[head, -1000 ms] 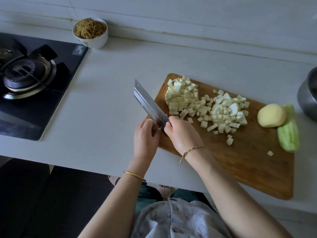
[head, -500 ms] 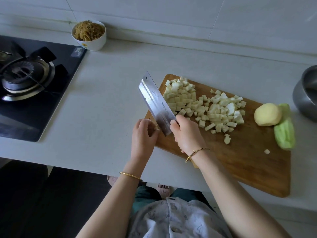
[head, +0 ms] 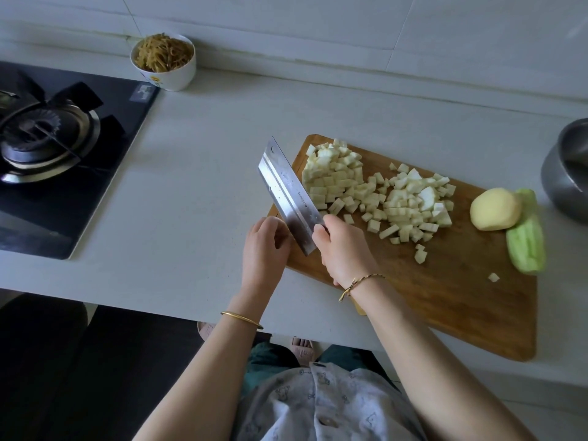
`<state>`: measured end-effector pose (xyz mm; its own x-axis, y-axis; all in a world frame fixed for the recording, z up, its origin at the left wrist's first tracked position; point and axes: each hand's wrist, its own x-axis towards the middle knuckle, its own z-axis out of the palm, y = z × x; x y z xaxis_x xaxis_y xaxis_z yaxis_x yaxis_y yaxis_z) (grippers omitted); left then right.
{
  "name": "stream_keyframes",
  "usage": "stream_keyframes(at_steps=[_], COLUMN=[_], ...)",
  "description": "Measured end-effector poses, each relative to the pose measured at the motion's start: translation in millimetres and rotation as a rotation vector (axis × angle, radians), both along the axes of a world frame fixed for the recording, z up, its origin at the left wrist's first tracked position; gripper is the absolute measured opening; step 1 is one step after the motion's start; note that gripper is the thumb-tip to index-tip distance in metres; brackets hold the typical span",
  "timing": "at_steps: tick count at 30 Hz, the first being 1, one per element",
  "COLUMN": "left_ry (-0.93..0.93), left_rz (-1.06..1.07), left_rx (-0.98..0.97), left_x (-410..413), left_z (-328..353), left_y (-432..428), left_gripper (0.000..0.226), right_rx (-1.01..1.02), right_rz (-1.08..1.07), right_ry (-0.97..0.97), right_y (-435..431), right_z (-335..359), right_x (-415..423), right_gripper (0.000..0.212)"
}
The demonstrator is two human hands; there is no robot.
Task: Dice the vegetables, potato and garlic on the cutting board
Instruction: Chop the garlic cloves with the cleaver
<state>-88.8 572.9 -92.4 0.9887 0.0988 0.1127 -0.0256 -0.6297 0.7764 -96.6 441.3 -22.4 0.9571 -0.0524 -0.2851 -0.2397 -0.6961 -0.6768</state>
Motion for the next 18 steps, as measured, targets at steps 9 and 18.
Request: stream_keyframes(at_steps=[9, 18], left_ry=[-0.003, 0.025], left_rz=[-0.001, -0.008], left_rx=[0.005, 0.01], left_x=[1.7, 1.3], left_z=[0.5, 2.4], left_y=[1.4, 1.4], left_gripper=[0.018, 0.016], right_rx=[-0.189, -0.122], right_rz=[0.081, 0.029], right_ry=[-0.031, 0.02], right_y=[11.7, 14.9], right_z=[2.0, -6.2], right_x=[-0.1, 8.8], right_gripper=[0.038, 0.032])
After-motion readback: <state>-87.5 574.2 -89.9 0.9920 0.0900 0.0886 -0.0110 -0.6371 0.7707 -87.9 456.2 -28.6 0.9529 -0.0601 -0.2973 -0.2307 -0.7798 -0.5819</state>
